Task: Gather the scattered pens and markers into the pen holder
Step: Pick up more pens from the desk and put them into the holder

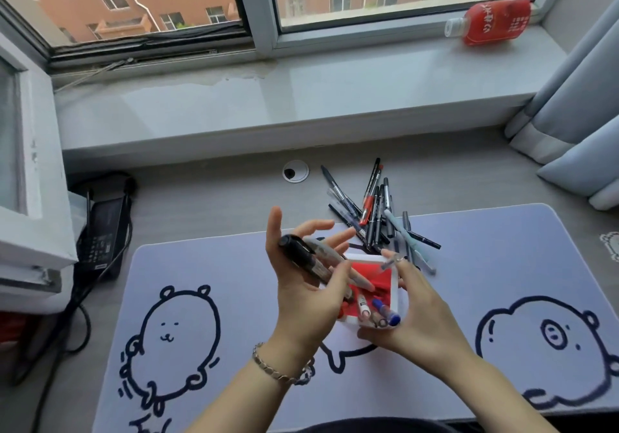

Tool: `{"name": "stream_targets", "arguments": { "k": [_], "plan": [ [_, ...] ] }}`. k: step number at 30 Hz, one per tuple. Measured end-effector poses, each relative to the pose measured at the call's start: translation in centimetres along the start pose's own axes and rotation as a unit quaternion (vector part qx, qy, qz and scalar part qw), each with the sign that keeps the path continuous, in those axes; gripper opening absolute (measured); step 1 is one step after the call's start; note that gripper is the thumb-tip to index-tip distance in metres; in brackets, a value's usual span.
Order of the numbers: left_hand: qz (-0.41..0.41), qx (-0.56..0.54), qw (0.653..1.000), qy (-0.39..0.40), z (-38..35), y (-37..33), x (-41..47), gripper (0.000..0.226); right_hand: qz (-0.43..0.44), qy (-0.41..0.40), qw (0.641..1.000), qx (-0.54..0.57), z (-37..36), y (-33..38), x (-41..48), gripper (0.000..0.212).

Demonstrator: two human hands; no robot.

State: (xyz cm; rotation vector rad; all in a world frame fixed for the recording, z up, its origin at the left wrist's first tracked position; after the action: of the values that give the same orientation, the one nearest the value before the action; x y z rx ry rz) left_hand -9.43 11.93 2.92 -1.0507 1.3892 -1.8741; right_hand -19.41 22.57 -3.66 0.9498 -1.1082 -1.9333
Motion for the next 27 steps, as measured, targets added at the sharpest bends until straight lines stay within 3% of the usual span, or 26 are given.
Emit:
{"name": "stream_targets", "arguments": {
  "k": [3,6,8,10,12,14,19,23,27],
  "plan": [
    [-0.056,0.020,0.998,-0.013,0.4,-0.8,0.3,0.073,0.000,0.000,1.000,0.007,0.1,0.0,0.0,0.093],
    [-0.117,0.165,0.979,0.019,0.1,-1.3,0.6,0.033,0.010,-0.008,1.000,-0.013,0.4,0.1,-0.2,0.097],
    [-0.079,0.265,0.956,0.100,-0.8,-0.7,0.7,0.038,0.022,-0.021,0.999,-0.022,0.8,0.1,-0.3,0.097],
    [-0.053,0.373,0.910,0.174,-1.5,-0.2,0.6,0.046,0.014,-0.038,0.999,-0.014,1.4,-0.3,-0.4,0.098],
    [-0.010,0.423,0.878,0.226,-2.0,0.3,0.5,0.043,0.000,-0.047,0.999,-0.012,2.0,-1.1,-0.4,0.099],
    [0.054,0.400,0.874,0.273,-2.9,1.0,0.6,0.040,-0.014,-0.047,0.999,-0.014,2.4,-1.9,-0.3,0.099],
    [0.219,0.168,0.880,0.387,-6.2,4.1,0.1,0.039,-0.037,-0.085,0.995,-0.046,5.3,-3.2,-0.4,0.092],
    [0.214,0.146,0.913,0.315,-7.5,4.3,2.5,0.043,-0.025,-0.091,0.994,-0.045,7.1,-2.4,0.0,0.094],
    [0.184,0.066,0.921,0.338,-9.9,3.6,6.2,0.063,-0.058,-0.090,0.993,0.052,8.1,-2.5,1.1,0.091]
  ]
}}
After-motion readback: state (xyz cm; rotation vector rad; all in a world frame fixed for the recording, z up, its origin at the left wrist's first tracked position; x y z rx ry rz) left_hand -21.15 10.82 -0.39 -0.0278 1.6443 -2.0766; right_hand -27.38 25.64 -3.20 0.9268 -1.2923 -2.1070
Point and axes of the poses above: each hand's wrist, its own x-axis towards the middle knuckle, its own z-axis out of the back of the hand, y = z × x, the point moved 8 cm from there along x, towards the middle knuckle, and after that the axes turned 12 degrees about x, right-handed, at the moved point
